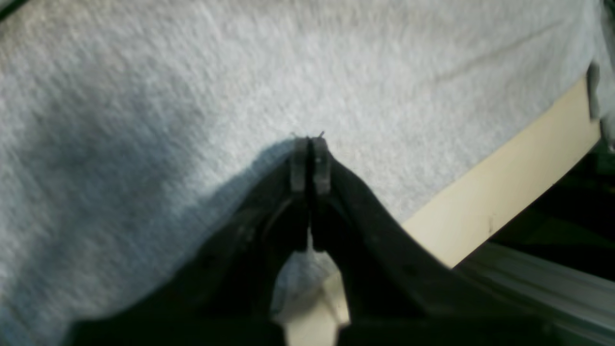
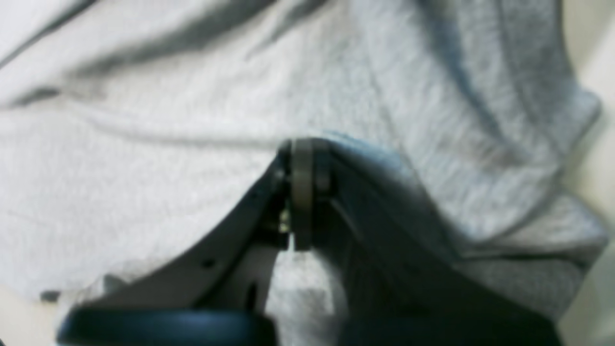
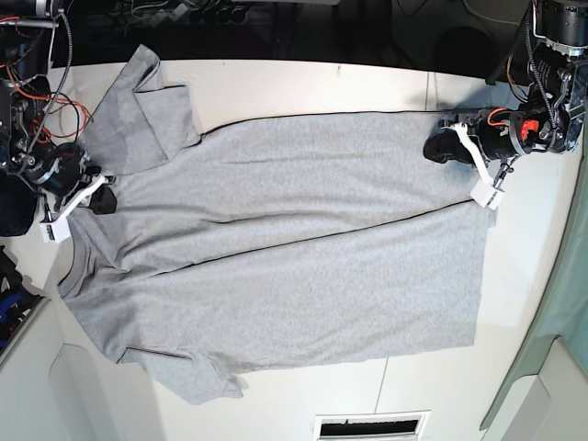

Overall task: Layout the t-shirt on the table in an organized manner, then fold the t-shirt properly
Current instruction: 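Pull the grasped corners apart and drag the shirt to straighten it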

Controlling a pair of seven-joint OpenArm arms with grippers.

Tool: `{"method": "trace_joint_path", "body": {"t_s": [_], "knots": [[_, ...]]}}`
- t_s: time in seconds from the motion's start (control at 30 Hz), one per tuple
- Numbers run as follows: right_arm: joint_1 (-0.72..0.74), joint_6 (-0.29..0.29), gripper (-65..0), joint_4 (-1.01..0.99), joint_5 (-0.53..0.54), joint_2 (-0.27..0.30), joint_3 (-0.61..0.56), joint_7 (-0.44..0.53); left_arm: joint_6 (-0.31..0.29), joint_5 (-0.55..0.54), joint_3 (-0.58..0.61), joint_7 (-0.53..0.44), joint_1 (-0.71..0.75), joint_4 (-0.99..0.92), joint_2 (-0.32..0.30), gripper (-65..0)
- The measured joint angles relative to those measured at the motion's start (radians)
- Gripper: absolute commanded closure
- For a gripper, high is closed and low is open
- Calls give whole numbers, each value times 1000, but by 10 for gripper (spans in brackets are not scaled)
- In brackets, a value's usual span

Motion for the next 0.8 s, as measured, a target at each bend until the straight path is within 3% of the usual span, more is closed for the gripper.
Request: {"method": "trace_joint_path", "body": {"t_s": [0.3, 0.47, 0.53, 0.63, 0.7, 0.8], "knots": [[153, -27, 0, -59, -40, 0, -2, -26, 0, -46, 0, 12, -8, 9, 6, 0], [151, -27, 0, -29, 53, 18, -2, -68, 0, -92, 0, 72, 0, 132, -18, 0], [118, -29, 0, 24, 91, 37, 10, -129, 0, -114, 0, 94, 5, 185, -47, 0], [26, -34, 0, 138, 147, 63, 66, -203, 0, -135, -23, 93, 54, 237, -84, -87], [-53, -37, 0, 220, 177, 71, 125, -230, 0, -145, -80, 103, 101, 246, -85, -142], [-175, -13, 0, 321, 237, 80, 208, -266, -1, -213, -206, 109, 164, 249, -78, -156]]}}
